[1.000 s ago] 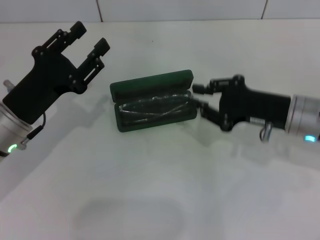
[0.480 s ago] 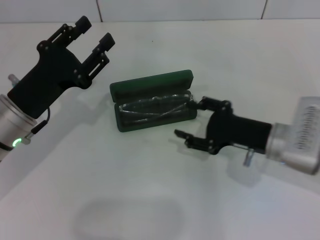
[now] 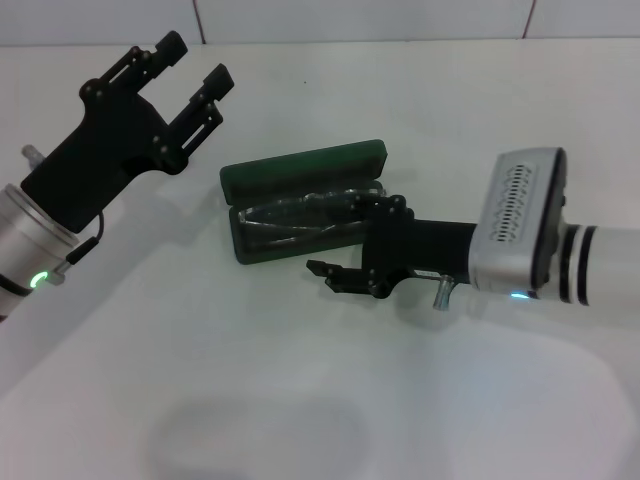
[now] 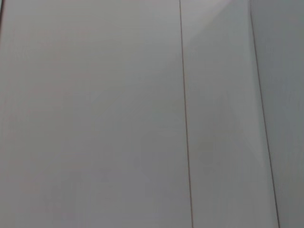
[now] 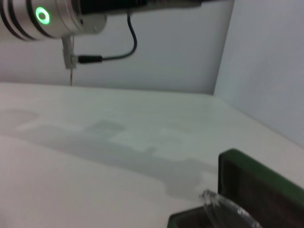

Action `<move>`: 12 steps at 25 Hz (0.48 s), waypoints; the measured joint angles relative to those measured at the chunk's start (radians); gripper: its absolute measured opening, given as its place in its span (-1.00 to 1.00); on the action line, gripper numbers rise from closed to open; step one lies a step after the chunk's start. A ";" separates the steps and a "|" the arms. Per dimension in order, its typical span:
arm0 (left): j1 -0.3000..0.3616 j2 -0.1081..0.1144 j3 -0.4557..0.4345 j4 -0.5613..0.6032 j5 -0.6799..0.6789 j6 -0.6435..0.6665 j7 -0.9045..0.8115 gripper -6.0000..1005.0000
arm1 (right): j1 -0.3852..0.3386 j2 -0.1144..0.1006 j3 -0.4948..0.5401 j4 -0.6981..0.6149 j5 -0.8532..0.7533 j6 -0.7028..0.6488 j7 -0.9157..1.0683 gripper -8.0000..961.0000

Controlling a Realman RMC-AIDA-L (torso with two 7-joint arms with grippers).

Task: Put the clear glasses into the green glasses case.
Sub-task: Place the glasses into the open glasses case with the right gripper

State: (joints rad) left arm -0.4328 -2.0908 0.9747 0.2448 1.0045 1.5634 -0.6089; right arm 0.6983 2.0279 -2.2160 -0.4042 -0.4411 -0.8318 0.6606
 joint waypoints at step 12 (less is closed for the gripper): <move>0.000 0.001 0.002 0.006 0.000 0.004 -0.006 0.19 | -0.006 0.000 -0.014 -0.015 0.003 0.055 0.016 0.42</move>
State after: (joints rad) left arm -0.4325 -2.0894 0.9763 0.2508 1.0045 1.5670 -0.6146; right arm 0.6925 2.0278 -2.2302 -0.4194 -0.4380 -0.7767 0.6765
